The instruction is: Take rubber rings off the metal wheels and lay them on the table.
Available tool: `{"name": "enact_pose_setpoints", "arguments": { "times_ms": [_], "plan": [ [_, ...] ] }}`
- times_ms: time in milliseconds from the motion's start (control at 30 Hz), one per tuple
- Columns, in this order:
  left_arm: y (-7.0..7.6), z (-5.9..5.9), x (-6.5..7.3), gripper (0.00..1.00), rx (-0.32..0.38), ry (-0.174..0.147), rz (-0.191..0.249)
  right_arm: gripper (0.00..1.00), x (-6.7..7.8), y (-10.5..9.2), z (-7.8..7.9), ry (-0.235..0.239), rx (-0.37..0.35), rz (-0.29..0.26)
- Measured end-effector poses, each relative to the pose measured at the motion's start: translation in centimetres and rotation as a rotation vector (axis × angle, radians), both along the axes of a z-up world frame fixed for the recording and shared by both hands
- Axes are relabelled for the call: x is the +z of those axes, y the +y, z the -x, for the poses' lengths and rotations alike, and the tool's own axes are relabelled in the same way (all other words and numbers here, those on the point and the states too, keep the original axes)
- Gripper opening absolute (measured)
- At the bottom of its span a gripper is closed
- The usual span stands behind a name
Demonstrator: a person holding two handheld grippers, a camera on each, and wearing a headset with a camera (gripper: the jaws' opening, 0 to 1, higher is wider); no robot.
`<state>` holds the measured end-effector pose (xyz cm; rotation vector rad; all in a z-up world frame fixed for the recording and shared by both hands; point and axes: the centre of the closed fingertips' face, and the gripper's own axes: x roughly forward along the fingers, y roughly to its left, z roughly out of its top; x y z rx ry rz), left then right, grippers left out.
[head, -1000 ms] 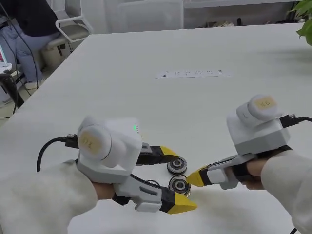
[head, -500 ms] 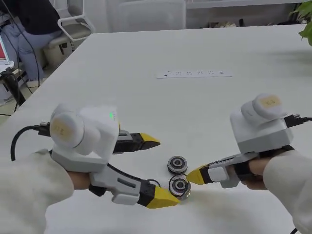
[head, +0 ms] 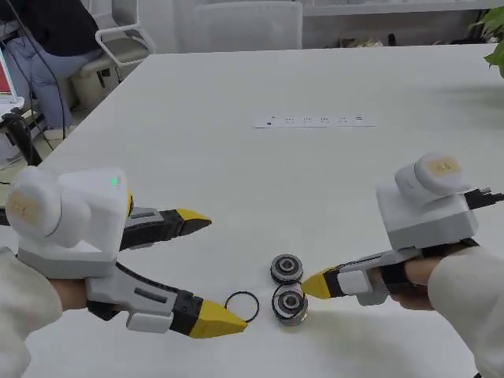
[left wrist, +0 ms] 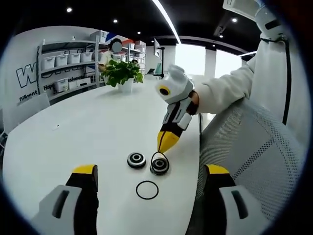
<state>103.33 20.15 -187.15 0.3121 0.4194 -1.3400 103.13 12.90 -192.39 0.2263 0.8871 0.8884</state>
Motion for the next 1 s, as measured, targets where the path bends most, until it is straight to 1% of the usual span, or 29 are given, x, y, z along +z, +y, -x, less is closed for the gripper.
{"name": "enact_pose_setpoints", "arguments": {
  "times_ms": [100, 200, 300, 333, 400, 500, 567, 633, 667, 733, 767, 833, 900, 1000],
  "plan": [
    [0.6, 0.3, -0.7, 0.90, 0.005, 0.029, -0.011, 0.00, 0.2, -0.1, -0.1, -0.003, -0.009, -0.008],
    [1.4, 0.3, -1.1, 0.90, 0.021, 0.051, -0.018, 0.00, 0.5, -0.1, -0.3, -0.006, -0.019, -0.022],
    [2.1, 0.2, -1.3, 0.89, 0.045, 0.065, -0.005, 0.00, 0.9, 0.0, -0.3, -0.013, -0.027, -0.034],
    [2.4, 0.2, -1.5, 0.89, 0.059, 0.076, -0.001, 0.00, 1.0, 0.0, -0.4, -0.016, -0.029, -0.039],
    [2.7, 0.2, -1.7, 0.89, 0.068, 0.089, 0.003, 0.00, 1.3, 0.2, -0.4, -0.018, -0.034, -0.051],
    [2.9, 0.3, -1.9, 0.88, 0.074, 0.096, 0.009, 0.00, 1.6, 0.4, -0.4, -0.023, -0.038, -0.064],
    [3.1, 0.3, -2.2, 0.88, 0.083, 0.119, 0.017, 0.00, 1.8, 0.6, -0.4, -0.028, -0.039, -0.076],
    [3.2, 0.4, -2.4, 0.90, 0.091, 0.135, 0.027, 0.00, 2.0, 0.9, -0.3, -0.026, -0.034, -0.090],
    [3.3, 0.4, -2.5, 0.90, 0.091, 0.137, 0.026, 0.00, 2.0, 1.1, -0.1, -0.025, -0.029, -0.095],
    [3.3, 0.6, -2.8, 0.93, 0.092, 0.142, 0.019, 0.00, 2.1, 1.5, 0.0, -0.035, -0.018, -0.102],
    [3.2, 0.8, -3.0, 0.93, 0.084, 0.141, 0.005, 0.00, 2.2, 1.7, 0.1, -0.037, -0.012, -0.107],
    [3.1, 1.0, -3.3, 0.94, 0.075, 0.148, -0.007, 0.00, 2.3, 2.2, 0.3, -0.037, 0.001, -0.119],
    [3.1, 1.2, -3.5, 0.96, 0.069, 0.161, -0.015, 0.00, 2.2, 2.6, 0.5, -0.036, 0.015, -0.118],
    [3.1, 1.4, -3.8, 0.98, 0.067, 0.169, -0.028, 0.00, 1.8, 3.2, 0.8, -0.045, 0.043, -0.118]
  ]
}}
